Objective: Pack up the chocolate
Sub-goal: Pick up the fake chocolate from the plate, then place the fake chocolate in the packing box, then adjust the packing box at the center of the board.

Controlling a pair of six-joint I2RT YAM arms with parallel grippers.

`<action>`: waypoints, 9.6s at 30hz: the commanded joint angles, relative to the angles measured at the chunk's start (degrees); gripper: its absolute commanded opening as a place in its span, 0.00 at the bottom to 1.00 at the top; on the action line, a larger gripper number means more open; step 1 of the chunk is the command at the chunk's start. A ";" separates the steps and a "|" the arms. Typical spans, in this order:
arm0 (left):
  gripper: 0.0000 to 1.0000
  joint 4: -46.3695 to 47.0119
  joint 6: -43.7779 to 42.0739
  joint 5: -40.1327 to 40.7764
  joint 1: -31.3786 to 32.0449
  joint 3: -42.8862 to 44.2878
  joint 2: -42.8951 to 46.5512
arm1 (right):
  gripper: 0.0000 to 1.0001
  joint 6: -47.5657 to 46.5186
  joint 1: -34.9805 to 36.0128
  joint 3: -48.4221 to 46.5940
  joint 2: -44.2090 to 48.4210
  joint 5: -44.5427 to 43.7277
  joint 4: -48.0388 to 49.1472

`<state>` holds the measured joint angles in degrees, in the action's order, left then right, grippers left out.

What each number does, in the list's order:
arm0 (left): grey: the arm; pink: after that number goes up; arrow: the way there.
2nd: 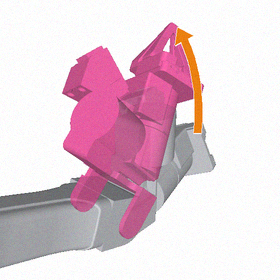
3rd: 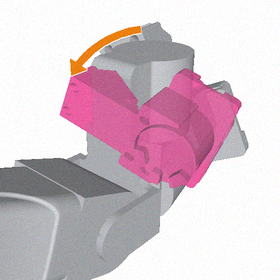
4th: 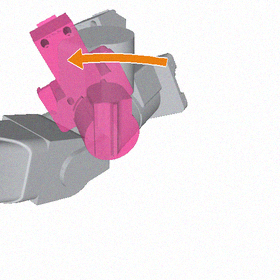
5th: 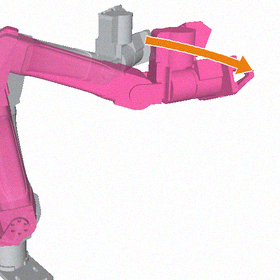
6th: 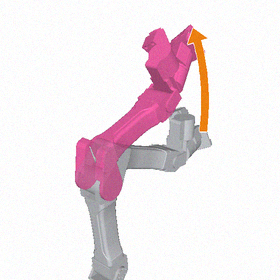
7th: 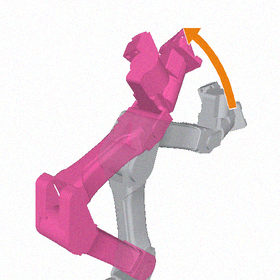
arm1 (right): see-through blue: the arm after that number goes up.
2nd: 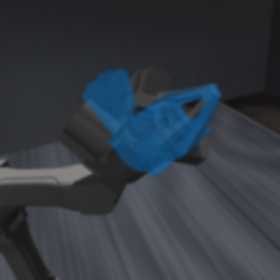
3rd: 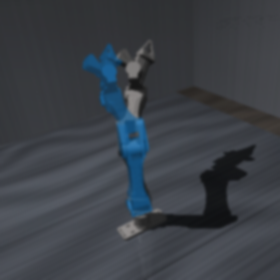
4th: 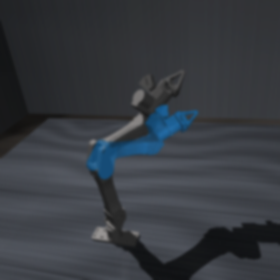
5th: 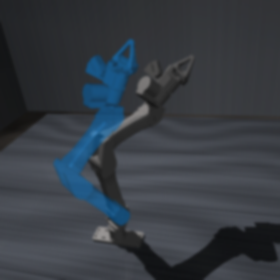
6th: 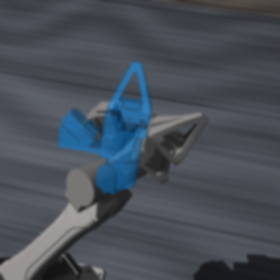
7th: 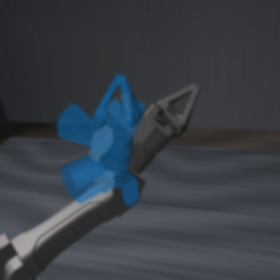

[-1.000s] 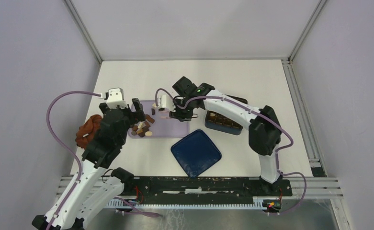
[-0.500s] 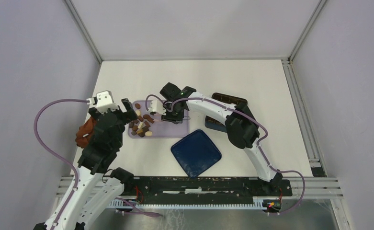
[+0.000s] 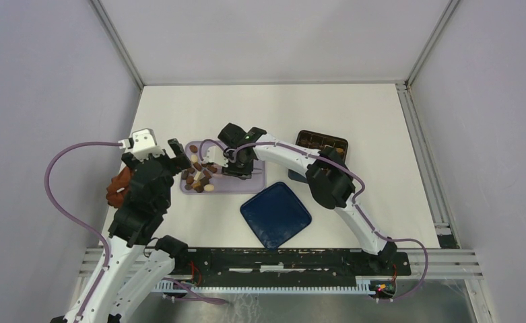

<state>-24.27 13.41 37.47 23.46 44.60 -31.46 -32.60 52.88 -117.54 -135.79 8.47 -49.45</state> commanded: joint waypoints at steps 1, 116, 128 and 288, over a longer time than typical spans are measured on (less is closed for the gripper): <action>0.98 1.79 -0.83 0.64 -0.53 -0.12 0.09 | 0.44 1.73 0.47 -3.99 -1.01 -2.18 0.24; 0.97 2.12 -1.73 -1.61 -2.00 -0.83 -2.76 | 0.22 -9.98 -32.88 53.32 54.97 13.97 0.20; 0.97 1.96 -1.79 -1.44 -2.01 -0.83 -3.34 | 0.24 -13.01 -35.73 56.79 52.01 14.28 0.26; 0.47 12.13 12.74 -37.21 18.42 41.83 -85.65 | 0.40 1.57 -46.30 49.13 56.15 29.41 17.55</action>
<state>-10.24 28.60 1.15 41.58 82.48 -115.20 -30.26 7.03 -68.62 -79.57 38.33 -33.78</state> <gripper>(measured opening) 0.495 0.404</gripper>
